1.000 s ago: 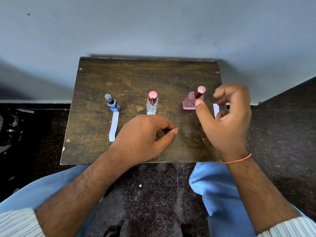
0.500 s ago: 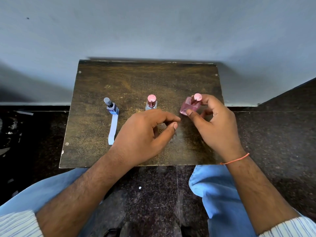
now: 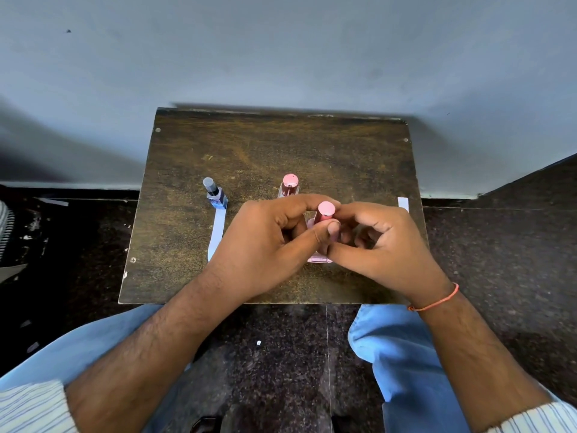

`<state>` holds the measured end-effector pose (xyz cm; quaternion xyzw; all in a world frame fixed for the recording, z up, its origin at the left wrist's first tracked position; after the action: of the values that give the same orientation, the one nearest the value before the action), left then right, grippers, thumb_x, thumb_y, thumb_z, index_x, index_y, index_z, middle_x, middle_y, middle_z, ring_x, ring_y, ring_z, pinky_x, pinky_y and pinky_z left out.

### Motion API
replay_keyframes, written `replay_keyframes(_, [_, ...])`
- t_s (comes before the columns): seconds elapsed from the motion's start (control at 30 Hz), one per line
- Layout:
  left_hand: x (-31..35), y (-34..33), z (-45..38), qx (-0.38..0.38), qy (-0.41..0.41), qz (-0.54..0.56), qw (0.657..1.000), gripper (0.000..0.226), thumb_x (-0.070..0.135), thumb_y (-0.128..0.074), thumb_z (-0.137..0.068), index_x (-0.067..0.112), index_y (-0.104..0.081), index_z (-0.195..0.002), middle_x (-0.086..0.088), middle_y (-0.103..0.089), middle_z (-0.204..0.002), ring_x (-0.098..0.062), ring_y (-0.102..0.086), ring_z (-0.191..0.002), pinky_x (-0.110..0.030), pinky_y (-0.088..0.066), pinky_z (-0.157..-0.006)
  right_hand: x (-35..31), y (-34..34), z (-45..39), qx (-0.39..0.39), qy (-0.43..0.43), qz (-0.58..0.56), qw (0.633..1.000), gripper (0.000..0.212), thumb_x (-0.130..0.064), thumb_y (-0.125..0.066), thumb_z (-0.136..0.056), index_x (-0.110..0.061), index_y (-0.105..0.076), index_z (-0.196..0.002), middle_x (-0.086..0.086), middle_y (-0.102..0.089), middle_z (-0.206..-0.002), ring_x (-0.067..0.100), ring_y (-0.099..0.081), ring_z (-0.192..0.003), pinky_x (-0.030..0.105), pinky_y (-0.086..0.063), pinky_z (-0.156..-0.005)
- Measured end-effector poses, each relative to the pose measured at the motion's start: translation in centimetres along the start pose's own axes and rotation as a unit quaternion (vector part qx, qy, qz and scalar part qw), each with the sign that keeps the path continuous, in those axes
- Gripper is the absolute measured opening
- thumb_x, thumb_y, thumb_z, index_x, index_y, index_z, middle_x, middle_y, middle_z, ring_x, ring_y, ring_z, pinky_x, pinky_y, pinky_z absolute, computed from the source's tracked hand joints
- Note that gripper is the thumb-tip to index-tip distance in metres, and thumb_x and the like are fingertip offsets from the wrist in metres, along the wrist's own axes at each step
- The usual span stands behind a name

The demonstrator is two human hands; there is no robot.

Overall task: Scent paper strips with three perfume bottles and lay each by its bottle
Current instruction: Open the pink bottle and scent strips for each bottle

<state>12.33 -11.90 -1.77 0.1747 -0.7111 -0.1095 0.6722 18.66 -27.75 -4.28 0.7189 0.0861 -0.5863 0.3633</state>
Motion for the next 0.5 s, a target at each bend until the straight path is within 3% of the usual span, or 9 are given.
replay_keyframes(0.1, [-0.1, 0.5, 0.0, 0.025, 0.014, 0.042, 0.999, 0.026, 0.029, -0.076, -0.098, 0.020, -0.079, -0.122, 0.017, -0.052, -0.050, 0.000, -0.044, -0.043, -0.012, -0.035, -0.051, 0.0, 0.0, -0.1, 0.002, 0.002, -0.004, 1.000, 0.031, -0.037, -0.086, -0.080, -0.025, -0.082, -0.109, -0.009, -0.072, -0.082, 0.021, -0.064, -0.069, 0.039, -0.049, -0.055])
replay_keyframes(0.17, [-0.1, 0.8, -0.1, 0.044, 0.015, 0.086, 0.995, 0.028, 0.029, -0.076, -0.097, 0.018, -0.079, -0.122, 0.014, -0.054, -0.054, -0.004, -0.044, -0.047, -0.022, -0.040, -0.049, 0.0, 0.0, 0.0, 0.003, -0.001, -0.007, 1.000, 0.032, -0.036, -0.086, -0.079, -0.026, -0.082, -0.110, -0.011, -0.073, -0.084, 0.018, -0.063, -0.070, 0.038, -0.050, -0.056])
replay_keyframes(0.27, [0.3, 1.7, -0.3, 0.071, -0.006, 0.131, 0.989, 0.023, 0.025, -0.077, -0.099, 0.019, -0.078, -0.121, -0.020, -0.066, -0.075, -0.042, -0.047, -0.056, -0.049, -0.042, -0.047, 0.3, 0.3, -0.1, 0.016, -0.015, -0.014, 1.000, 0.032, -0.036, -0.084, -0.079, -0.027, -0.081, -0.110, -0.012, -0.072, -0.086, 0.012, -0.061, -0.071, 0.037, -0.050, -0.056])
replay_keyframes(0.4, [0.8, 3.8, -0.4, 0.116, -0.034, 0.162, 0.979, 0.019, 0.013, -0.073, -0.100, 0.011, -0.075, -0.120, -0.022, -0.072, -0.092, -0.050, -0.047, -0.056, -0.050, -0.036, -0.040, 0.6, 1.0, 0.0, 0.052, -0.030, -0.008, 0.998, 0.034, -0.034, -0.083, -0.079, -0.026, -0.081, -0.112, -0.006, -0.073, -0.088, 0.014, -0.062, -0.072, 0.047, -0.052, -0.058])
replay_keyframes(0.5, [1.0, 5.7, -0.9, 0.148, -0.031, 0.162, 0.975, 0.019, 0.013, -0.074, -0.100, 0.017, -0.071, -0.118, -0.015, -0.078, -0.095, -0.044, -0.059, -0.061, -0.043, -0.048, -0.043, 0.6, 1.2, 0.1, 0.059, -0.024, 0.000, 0.998, 0.034, -0.033, -0.084, -0.080, -0.019, -0.082, -0.112, -0.011, -0.073, -0.088, 0.012, -0.061, -0.070, 0.047, -0.052, -0.056])
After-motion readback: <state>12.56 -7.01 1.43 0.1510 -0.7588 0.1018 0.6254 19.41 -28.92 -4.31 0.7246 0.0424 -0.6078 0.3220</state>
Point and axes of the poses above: each hand's wrist, its own z-axis away from the middle knuckle, its own y-axis out of the back of the hand, x = y × z, the point moved 8 cm from there along -z, towards the middle knuckle
